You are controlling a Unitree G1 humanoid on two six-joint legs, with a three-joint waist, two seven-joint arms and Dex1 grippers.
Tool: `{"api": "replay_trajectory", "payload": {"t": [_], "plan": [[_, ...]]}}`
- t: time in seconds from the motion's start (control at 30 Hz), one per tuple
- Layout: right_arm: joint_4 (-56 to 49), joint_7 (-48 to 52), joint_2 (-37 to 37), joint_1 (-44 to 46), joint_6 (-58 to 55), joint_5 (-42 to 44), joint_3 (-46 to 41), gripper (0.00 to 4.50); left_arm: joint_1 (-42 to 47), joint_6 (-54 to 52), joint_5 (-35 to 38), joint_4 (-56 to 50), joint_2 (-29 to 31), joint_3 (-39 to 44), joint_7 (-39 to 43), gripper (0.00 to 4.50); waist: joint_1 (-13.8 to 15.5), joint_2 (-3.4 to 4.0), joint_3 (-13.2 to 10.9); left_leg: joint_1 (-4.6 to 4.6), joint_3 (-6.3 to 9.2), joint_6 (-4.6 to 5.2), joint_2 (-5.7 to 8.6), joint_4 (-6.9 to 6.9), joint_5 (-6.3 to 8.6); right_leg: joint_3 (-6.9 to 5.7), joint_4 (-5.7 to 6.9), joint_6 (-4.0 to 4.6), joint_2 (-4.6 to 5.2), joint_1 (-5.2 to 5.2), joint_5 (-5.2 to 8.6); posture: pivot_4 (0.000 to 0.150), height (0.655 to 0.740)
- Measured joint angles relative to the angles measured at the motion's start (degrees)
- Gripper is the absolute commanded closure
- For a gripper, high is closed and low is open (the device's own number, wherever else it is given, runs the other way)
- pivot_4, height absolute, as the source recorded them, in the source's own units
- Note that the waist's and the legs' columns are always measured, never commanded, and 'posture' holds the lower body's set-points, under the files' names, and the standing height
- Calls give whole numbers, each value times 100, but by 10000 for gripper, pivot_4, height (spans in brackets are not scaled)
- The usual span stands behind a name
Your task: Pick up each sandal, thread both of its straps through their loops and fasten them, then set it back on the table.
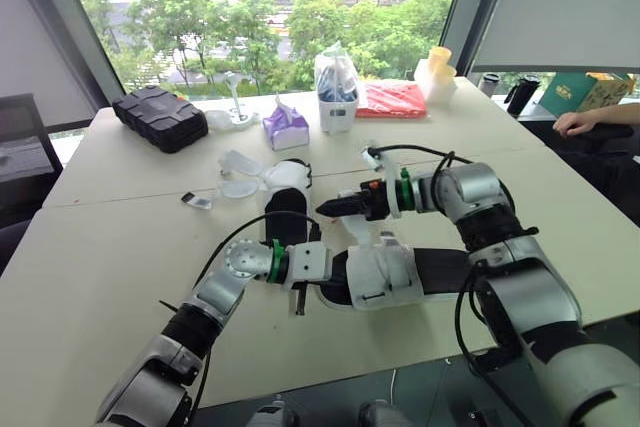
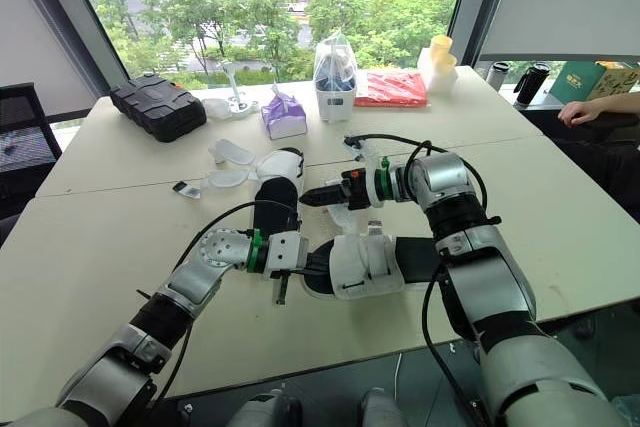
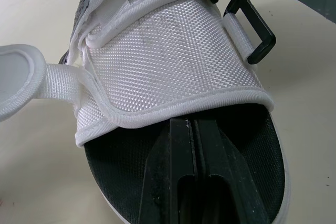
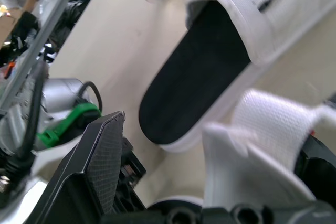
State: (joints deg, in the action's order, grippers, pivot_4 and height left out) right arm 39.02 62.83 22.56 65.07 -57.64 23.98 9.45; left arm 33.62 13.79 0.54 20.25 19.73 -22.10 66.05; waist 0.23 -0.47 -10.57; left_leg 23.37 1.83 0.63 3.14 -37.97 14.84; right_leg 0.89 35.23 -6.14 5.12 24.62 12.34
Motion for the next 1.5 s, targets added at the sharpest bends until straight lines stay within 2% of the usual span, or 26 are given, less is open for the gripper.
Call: {"api": "replay_trajectory", "payload": {"t": [0.23, 0.33, 0.53, 0.67, 0.77, 0.9, 1.0, 1.13, 1.27, 1.5], "plan": [[436, 177, -136, 219, 137, -23, -175, 6565, -10, -1, 0, -24, 30, 1, -15, 45000, -26, 2, 1, 0, 0, -1, 0, 1, 0, 0, 2, 0, 0, 2, 0, 1500, 7400], [453, 204, -136, 276, 140, -22, -248, 14741, -10, -5, 0, -25, 28, -2, -20, 45000, -26, 2, 1, 0, 0, -1, 1, 2, 0, 0, 2, 0, 1, 2, 0, 1500, 7400], [269, 262, -96, 278, 21, 8, -386, 43933, -8, -6, 1, -21, 20, -4, -20, 45000, -29, 4, 0, 2, 0, -1, 1, 2, 0, 0, 2, 0, 2, 4, 0, 1500, 7400], [-814, 281, 178, -49, -400, 259, -530, 44601, -5, 8, 0, 3, -18, -14, -20, 45000, 10, 4, 1, 3, 1, -1, 1, 2, 1, 0, 0, 0, 4, 4, 0, 1500, 7400], [-2103, 218, 394, -750, -497, 478, -612, 44601, -7, 8, 0, 11, -34, -19, -22, 45000, 30, 4, 1, 4, 2, -1, 1, 3, 1, 0, 0, 0, 5, 4, 0, 1500, 7400], [-4022, 165, 787, -2087, 395, 456, -594, 44601, -5, 14, 0, 26, -50, -22, -21, 45000, 44, 3, 1, 5, -1, -1, 2, 4, 1, -1, -4, -2, 2, 2, 0, 1500, 7400], [-4963, 23, 912, -2867, 1213, 318, -619, 44601, -2, 19, 0, 51, -28, -20, -7, 45000, 33, 3, 1, 0, -2, 0, 1, 2, 0, 0, -3, -2, -4, -4, 0, 1500, 7400], [-5517, -200, 838, -3345, 1802, 332, -723, 44601, 16, 27, 0, 101, -51, -22, -10, 45000, 38, 3, 1, -4, 0, 1, 0, -4, -1, 0, -2, -2, -11, -9, 0, 1500, 7400], [-5979, 9, 1298, -3971, 2308, 322, -747, 44601, 32, 62, 3, 114, -70, -47, 15, 45000, 51, 2, 2, 0, -2, 5, 1, -4, 2, -2, -10, -3, -10, -11, 1, 1500, 7400], [-6254, 275, 1689, -4433, 2862, 180, -484, 44601, 55, 73, 3, 162, -118, -65, 10, 45000, 47, 2, 1, -2, -1, 5, -4, -4, 2, -3, -8, -3, -10, -11, 2, 1500, 7400]]}}
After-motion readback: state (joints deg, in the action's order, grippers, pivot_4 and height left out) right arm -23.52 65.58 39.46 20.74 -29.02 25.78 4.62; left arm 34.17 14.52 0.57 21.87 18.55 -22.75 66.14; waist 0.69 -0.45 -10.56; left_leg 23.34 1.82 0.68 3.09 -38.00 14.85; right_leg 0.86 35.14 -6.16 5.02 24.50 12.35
